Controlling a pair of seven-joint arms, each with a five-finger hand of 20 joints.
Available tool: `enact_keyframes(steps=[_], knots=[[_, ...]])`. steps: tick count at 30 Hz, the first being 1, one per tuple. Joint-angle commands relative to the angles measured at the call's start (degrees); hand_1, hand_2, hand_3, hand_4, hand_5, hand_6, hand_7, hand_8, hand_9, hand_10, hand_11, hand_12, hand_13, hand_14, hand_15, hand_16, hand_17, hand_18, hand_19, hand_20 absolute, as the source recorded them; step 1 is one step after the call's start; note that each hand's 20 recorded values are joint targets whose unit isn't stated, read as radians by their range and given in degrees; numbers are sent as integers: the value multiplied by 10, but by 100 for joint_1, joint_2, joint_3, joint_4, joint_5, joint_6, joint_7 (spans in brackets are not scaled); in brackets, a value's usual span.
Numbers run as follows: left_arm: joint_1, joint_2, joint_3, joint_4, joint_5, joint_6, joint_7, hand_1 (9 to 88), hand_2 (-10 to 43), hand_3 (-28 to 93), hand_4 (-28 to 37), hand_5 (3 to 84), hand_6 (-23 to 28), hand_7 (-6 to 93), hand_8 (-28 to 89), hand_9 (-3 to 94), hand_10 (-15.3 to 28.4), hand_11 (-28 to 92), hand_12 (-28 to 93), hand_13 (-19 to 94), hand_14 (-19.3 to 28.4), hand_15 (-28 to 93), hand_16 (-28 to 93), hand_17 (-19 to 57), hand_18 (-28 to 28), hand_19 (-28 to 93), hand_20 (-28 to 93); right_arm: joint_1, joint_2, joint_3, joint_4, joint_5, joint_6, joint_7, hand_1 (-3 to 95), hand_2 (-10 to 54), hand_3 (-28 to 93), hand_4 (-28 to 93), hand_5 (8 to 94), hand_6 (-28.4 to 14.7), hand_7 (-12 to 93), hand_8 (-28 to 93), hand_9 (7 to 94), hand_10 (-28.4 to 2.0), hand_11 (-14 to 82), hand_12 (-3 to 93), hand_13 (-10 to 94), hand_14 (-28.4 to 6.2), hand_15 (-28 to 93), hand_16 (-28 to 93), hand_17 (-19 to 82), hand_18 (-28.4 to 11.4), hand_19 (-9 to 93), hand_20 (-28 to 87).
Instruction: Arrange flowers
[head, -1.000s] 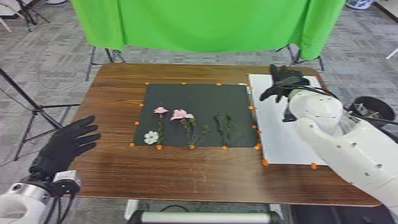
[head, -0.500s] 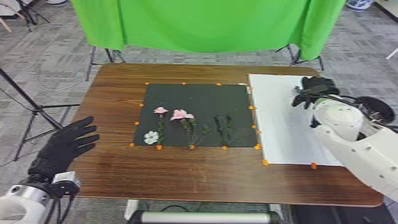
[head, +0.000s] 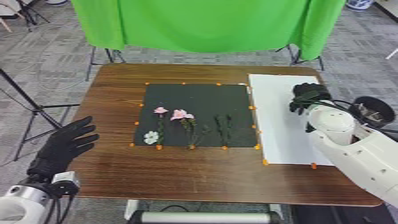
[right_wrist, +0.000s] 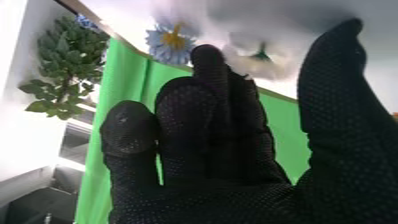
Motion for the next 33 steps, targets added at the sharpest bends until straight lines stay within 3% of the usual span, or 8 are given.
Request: enact_keyframes(steps=[1,3,6,10,14,19,33], knots=[[85,-55,-21,-49,-46,69,17,249,13,704,-270,304,44,191,-108,260,129,222,136,213,167,334,-15,-94,228,460,64,156,-39,-311,248,-211,956,-218,397,-95,823,-283,508,26,527,-49,727,-52,229,379,700,-38,786,266,405,-191,932,496],[85,-57,-22,-54,-52,80,18,250,13,703,-270,305,44,190,-108,260,129,222,136,213,167,334,-15,-94,227,459,63,160,-15,-356,257,-262,1222,-293,453,-95,816,-282,610,40,534,-23,839,-38,171,441,738,-32,772,275,431,-193,932,513],[91,-62,-31,-57,-54,84,23,250,14,703,-270,304,44,190,-108,260,129,222,136,213,167,334,-15,-94,227,460,63,108,-12,-294,182,-251,1486,-420,464,-95,836,-283,687,43,516,-30,890,-36,190,440,770,-27,763,277,453,-193,932,527],[112,-57,-54,-62,-58,99,28,250,14,703,-270,305,44,189,-108,260,129,221,136,213,167,335,-15,-94,227,459,63,-40,-105,-32,-264,-278,1647,-640,449,-95,874,-279,728,37,490,-35,913,-36,188,433,788,-28,756,281,465,-196,932,541],[58,-56,-5,-33,-50,67,-3,250,14,702,-269,305,44,190,-108,259,128,222,137,213,167,335,-15,-94,227,459,63,-101,-386,62,-906,-361,1716,-1072,445,-95,879,-271,738,34,483,-31,917,-36,185,438,791,-28,755,285,470,-197,932,547],[-109,-79,77,18,20,-73,-127,250,14,702,-269,305,44,190,-108,259,129,222,137,213,167,335,-15,-94,227,459,64,-82,-858,-130,-1390,-647,1439,-1617,438,-95,884,-253,734,32,486,-21,917,-35,184,448,789,-26,756,290,469,-197,932,552],[-157,-49,83,49,43,-128,-190,250,15,701,-268,305,44,190,-108,259,128,223,136,213,167,335,-16,-94,227,460,64,77,-1384,-826,-1330,-909,898,-2110,425,-95,880,-224,712,33,516,-20,907,-35,187,462,773,-25,764,299,460,-192,932,554]])
